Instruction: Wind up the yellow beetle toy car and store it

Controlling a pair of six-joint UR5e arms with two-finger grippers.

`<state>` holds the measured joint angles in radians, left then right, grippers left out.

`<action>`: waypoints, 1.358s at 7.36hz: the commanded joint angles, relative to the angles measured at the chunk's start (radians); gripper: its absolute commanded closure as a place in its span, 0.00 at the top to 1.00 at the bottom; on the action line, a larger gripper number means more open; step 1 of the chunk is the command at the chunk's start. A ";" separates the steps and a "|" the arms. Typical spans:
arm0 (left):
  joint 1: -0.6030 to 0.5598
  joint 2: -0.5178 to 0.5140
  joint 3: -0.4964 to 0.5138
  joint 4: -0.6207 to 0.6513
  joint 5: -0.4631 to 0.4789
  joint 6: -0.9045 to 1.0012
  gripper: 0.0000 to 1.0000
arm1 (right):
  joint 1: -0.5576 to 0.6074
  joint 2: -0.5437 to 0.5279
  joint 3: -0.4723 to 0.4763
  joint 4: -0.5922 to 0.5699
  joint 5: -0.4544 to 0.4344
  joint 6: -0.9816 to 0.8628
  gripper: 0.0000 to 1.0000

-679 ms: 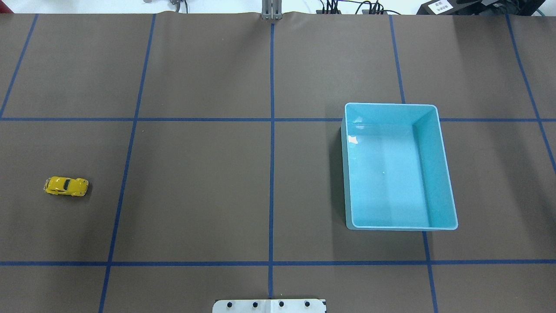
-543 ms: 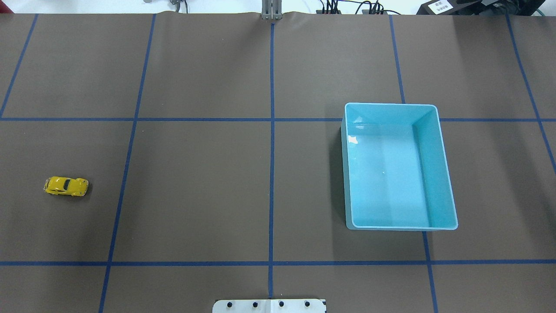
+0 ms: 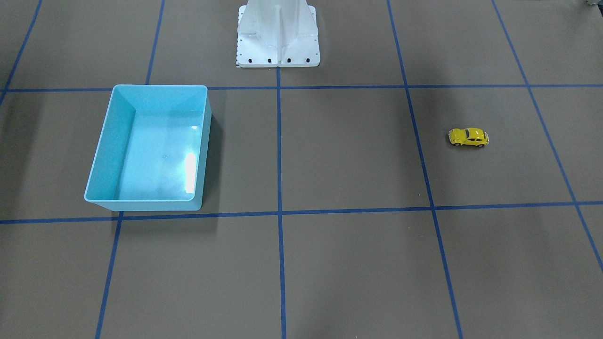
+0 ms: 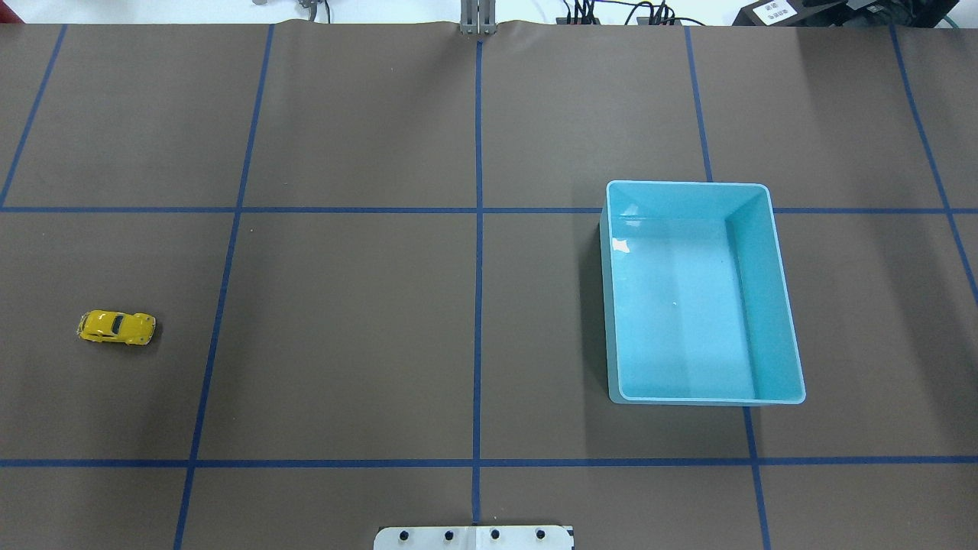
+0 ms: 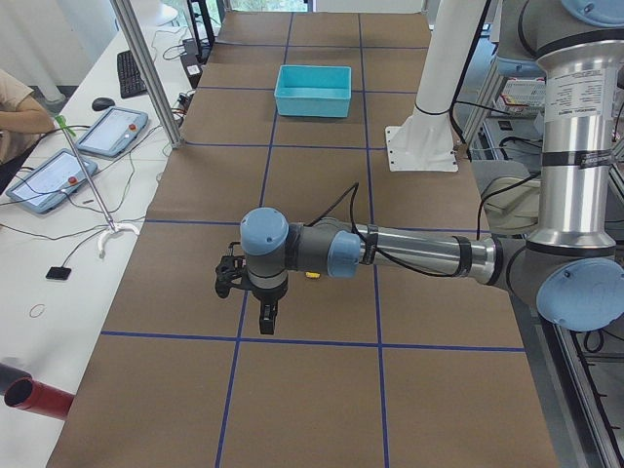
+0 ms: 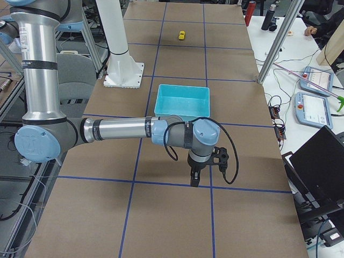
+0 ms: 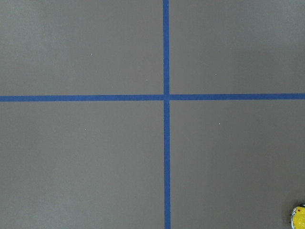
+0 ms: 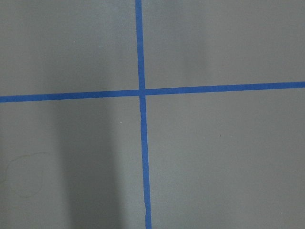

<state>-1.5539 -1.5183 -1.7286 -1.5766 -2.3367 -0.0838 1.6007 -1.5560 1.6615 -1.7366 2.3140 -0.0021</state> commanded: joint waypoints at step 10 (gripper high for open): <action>0.003 0.009 -0.008 0.001 0.008 -0.004 1.00 | -0.001 -0.001 -0.006 0.000 -0.004 0.001 1.00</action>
<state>-1.5519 -1.5069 -1.7363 -1.5715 -2.3317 -0.0889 1.6005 -1.5570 1.6558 -1.7365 2.3105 -0.0016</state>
